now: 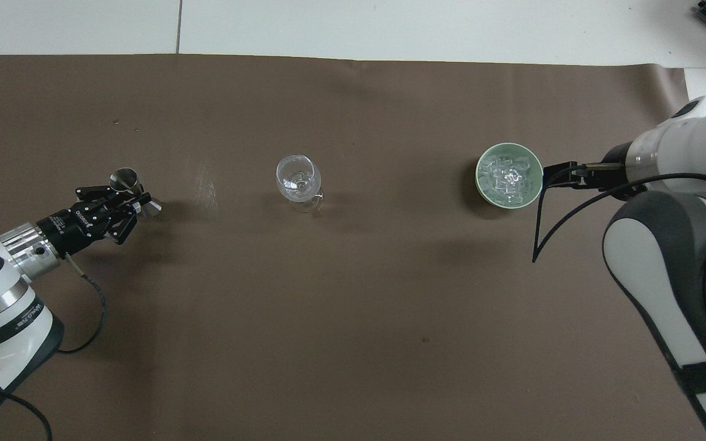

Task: Pour wine and add ice with both arms
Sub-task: 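Reach the open right gripper into the green ice bowl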

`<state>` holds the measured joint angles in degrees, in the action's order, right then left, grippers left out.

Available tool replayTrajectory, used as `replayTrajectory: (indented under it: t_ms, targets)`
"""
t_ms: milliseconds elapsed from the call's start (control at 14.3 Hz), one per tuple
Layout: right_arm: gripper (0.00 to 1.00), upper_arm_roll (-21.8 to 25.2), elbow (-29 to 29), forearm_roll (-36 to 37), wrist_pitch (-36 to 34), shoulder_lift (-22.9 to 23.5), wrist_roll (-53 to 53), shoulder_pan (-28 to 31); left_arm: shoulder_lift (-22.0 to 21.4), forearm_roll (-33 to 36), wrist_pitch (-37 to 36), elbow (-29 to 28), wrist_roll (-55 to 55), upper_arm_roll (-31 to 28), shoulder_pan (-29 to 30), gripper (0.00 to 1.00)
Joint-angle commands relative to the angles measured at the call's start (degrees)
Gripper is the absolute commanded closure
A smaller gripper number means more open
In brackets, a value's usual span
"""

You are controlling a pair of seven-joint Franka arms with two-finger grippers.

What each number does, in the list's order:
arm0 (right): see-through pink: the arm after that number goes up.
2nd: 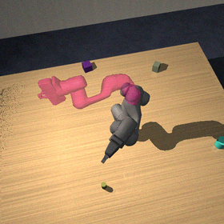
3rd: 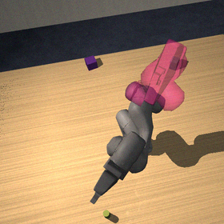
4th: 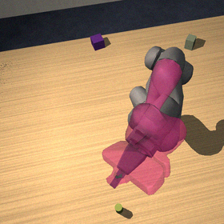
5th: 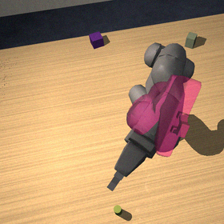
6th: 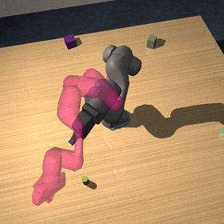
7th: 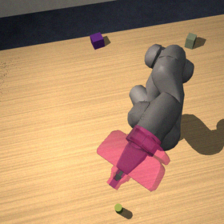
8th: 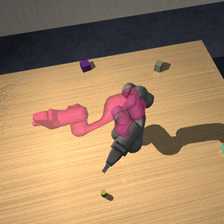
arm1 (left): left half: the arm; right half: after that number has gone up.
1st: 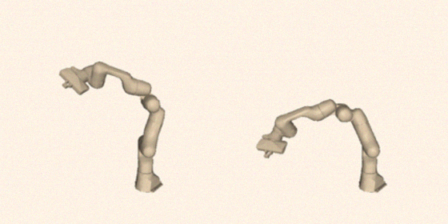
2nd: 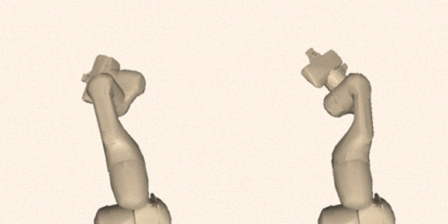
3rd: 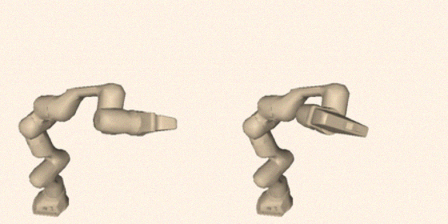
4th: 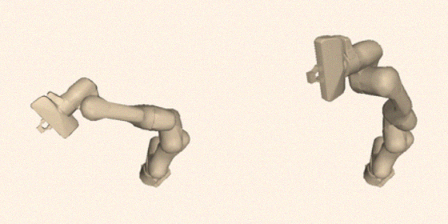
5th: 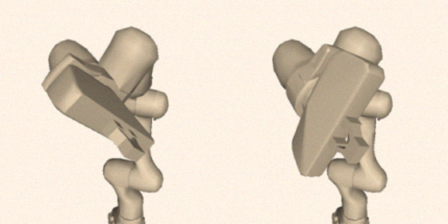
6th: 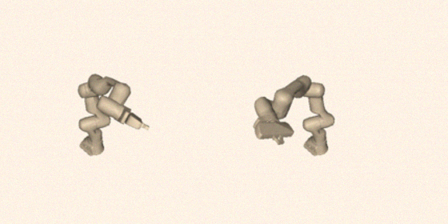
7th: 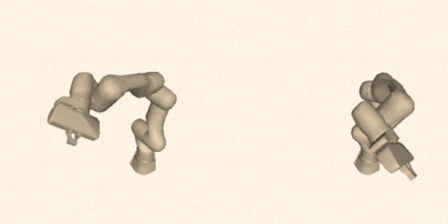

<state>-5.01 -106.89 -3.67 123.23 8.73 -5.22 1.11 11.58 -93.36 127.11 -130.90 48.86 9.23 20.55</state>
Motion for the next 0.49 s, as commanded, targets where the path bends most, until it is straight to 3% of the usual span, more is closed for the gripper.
replayTrajectory:
  t_ms: [0, 421]
  targets:
    - [0.00, 0.00, -0.07, -0.20, 2.27, 0.67, -0.85, 0.03, 0.73, 0.64, -1.87, 0.21, -1.84, 0.35, 1.51, 1.00]
    - [0.00, 0.08, 0.19, -0.02, 8.07, 5.41, -1.02, -1.29, 1.61, -0.06, -1.69, 0.03, -4.22, 0.53, 1.51, 1.00]
